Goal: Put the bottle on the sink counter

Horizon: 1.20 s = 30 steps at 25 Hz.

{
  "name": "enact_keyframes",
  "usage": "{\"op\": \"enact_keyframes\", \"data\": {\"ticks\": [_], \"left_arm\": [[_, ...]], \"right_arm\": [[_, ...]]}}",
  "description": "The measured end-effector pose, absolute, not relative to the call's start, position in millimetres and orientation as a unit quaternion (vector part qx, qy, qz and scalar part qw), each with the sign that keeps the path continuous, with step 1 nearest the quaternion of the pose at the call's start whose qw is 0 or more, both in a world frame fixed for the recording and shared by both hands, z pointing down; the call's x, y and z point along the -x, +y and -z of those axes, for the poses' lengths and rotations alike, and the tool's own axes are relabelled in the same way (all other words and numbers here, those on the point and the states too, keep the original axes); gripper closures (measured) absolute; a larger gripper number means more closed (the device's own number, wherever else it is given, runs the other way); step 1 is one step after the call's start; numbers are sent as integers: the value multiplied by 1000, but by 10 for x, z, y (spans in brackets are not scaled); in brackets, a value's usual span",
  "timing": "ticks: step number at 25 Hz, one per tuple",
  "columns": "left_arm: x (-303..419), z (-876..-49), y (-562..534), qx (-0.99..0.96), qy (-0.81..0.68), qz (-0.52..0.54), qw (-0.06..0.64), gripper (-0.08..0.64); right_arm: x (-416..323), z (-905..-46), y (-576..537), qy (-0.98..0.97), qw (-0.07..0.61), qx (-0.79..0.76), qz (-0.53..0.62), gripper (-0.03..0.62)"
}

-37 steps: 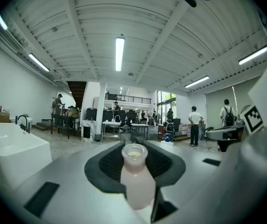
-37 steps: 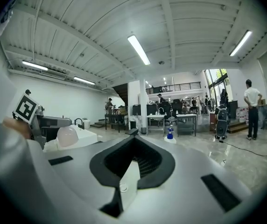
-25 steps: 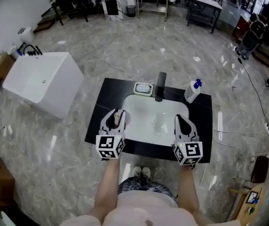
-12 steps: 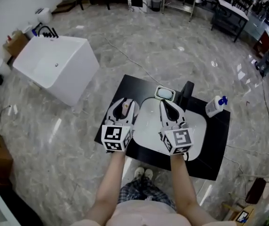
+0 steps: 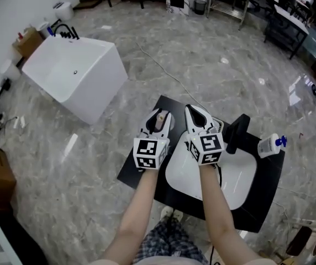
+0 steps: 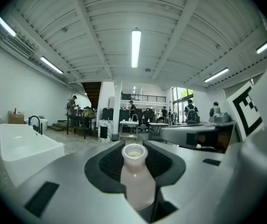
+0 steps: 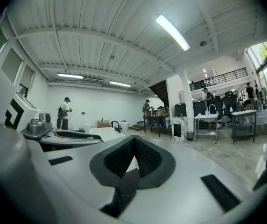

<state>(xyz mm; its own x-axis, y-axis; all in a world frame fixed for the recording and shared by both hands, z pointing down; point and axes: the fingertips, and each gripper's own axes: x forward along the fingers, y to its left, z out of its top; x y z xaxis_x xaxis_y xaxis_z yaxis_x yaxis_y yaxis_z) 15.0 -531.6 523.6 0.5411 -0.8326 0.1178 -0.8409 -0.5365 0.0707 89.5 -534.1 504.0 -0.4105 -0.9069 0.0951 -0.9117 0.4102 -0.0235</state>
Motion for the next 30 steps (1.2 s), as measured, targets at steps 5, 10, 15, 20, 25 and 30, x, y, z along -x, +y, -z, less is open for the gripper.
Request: {"op": "enact_keyframes", "data": {"ticks": [5,10,15,20,25,30], "left_arm": [[-119,-5620,-5687,-868,-490,-46,66,426],[-138,-6027,-5945,-863,-497,-45,82,427],[-184,-6292,-6085,-862,-496,-59,88,426],[-211,-6491,-6179,-859,-499,-72,92,426],[-183,-6599,-6247,-855,-504,-84,93,426],[-218,-6619,-6247,-857,-500,-89,82,426]], "right_arm": [[-861,-5499,-5724,-841,39,-536,-63,577],[-840,-5956,-5901,-840,52,-532,-88,577],[-830,-6249,-5936,-838,64,-533,-100,577],[-930,-6485,-5948,-829,76,-543,-115,577],[-979,-6559,-5953,-825,82,-546,-118,577],[-1010,-6590,-5940,-824,84,-549,-116,577]]}}
